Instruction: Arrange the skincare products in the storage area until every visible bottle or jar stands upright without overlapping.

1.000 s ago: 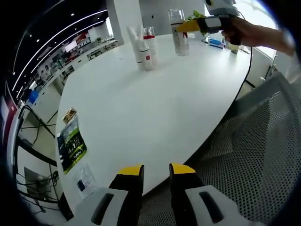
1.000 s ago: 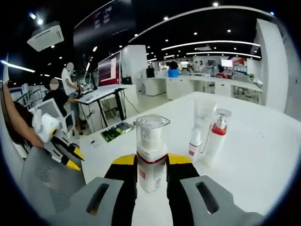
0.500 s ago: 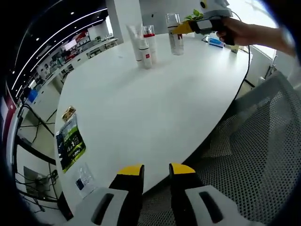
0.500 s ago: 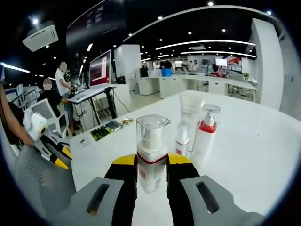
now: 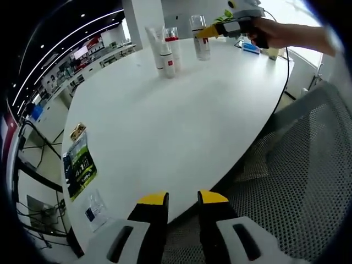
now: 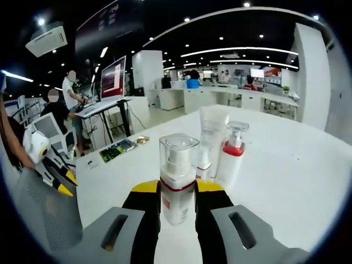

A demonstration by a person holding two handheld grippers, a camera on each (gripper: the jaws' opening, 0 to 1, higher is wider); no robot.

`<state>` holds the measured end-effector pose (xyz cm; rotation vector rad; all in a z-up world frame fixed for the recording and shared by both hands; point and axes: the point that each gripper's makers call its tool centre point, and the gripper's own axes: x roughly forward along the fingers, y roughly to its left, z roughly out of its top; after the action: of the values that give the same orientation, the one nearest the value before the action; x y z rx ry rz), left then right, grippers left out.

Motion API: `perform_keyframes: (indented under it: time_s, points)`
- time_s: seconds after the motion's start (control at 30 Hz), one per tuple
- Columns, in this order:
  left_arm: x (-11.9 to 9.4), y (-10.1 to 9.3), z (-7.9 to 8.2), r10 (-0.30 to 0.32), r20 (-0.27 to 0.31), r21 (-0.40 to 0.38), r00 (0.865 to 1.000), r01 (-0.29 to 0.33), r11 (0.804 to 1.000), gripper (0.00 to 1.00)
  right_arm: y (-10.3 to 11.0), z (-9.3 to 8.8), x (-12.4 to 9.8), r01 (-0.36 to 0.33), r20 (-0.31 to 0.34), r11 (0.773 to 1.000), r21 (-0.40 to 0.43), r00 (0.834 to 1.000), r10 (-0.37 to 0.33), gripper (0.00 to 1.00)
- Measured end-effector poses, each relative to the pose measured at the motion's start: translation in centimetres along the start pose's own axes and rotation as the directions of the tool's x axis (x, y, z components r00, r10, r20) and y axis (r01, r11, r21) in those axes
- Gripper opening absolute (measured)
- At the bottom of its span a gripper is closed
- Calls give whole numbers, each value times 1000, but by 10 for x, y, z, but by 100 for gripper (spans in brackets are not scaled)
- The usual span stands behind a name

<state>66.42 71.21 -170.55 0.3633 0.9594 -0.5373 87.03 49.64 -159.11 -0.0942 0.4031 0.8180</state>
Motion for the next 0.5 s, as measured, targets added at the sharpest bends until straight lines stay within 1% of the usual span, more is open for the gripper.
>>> perform_keyframes:
  time_s: [0.07, 0.1, 0.13, 0.2, 0.33, 0.5]
  points:
    - [0, 0, -2, 0, -13, 4, 1000, 0, 1000, 22, -3, -3, 0, 7, -5, 1000, 0, 1000, -7, 20]
    - [-1, 0, 0, 0, -3, 2, 1000, 0, 1000, 22, -5, -5, 1, 8, -7, 1000, 0, 1000, -8, 20]
    - [-1, 0, 1, 3, 2, 1, 1000, -3, 1000, 22, -7, -8, 2, 10, -12, 1000, -4, 1000, -10, 20]
    - [0, 1, -1, 5, -6, -3, 1000, -5, 1000, 22, -11, -18, 4, 16, -36, 1000, 4, 999, -15, 20]
    - [0, 2, 0, 9, 2, -3, 1000, -9, 1000, 22, -17, -30, 7, 29, -54, 1000, -5, 998, -29, 20]
    - [0, 2, -1, 9, -7, -5, 1000, -9, 1000, 22, -25, -35, 11, 40, -63, 999, -22, 997, -41, 20]
